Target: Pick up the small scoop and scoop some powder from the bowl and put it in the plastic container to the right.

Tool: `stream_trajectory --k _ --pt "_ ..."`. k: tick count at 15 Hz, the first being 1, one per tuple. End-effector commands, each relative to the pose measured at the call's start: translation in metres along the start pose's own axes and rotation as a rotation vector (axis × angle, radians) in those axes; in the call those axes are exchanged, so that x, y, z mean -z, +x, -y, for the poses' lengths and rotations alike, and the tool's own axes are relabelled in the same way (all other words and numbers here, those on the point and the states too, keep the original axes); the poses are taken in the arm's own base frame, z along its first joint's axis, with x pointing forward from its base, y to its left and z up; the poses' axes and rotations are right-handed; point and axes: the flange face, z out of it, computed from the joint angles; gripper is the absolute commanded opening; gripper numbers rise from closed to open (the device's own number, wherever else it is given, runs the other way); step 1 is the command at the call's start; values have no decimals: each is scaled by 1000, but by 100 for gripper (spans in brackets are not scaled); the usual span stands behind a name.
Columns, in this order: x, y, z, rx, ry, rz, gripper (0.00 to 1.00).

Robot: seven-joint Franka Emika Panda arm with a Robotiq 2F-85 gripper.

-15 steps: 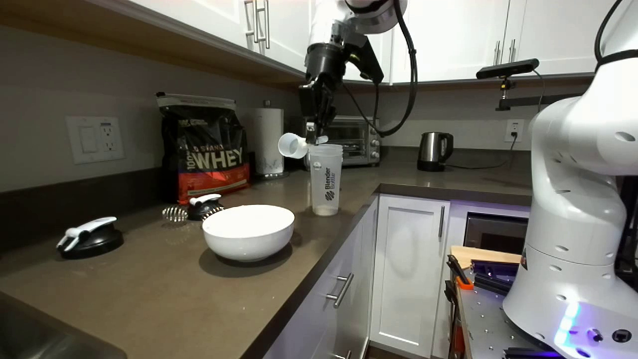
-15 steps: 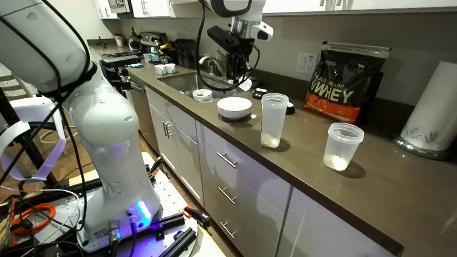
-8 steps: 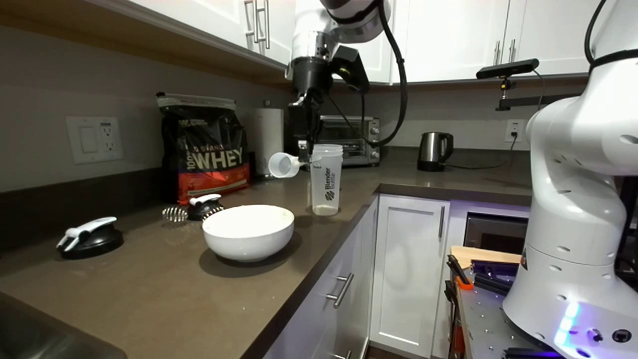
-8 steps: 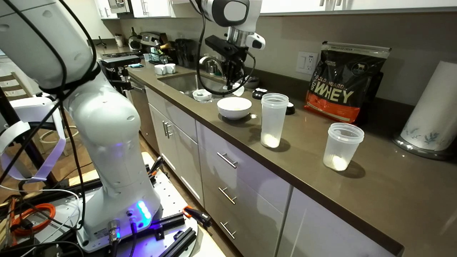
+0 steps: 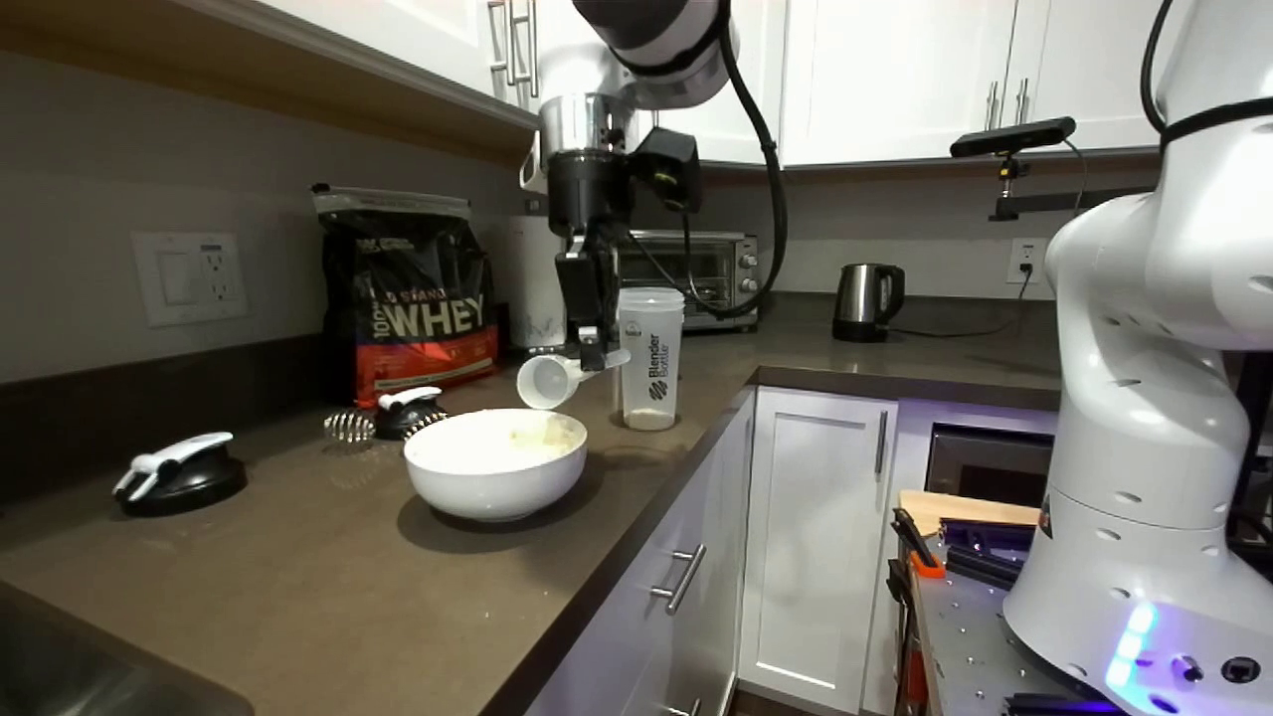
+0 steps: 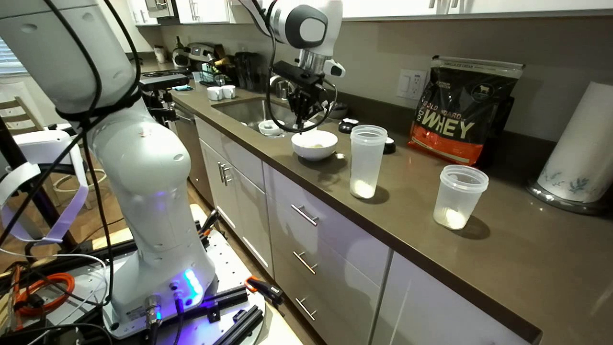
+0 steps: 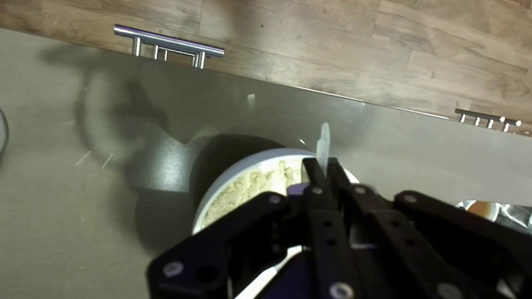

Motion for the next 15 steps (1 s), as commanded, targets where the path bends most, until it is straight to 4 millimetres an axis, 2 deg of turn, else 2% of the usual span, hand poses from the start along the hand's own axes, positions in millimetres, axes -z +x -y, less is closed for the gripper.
stream_trajectory --k 1,7,15 --pt "-12 14 9 95 -41 58 3" --pt "-33 27 15 157 -126 95 3" --pt "-48 40 25 197 -172 86 3"
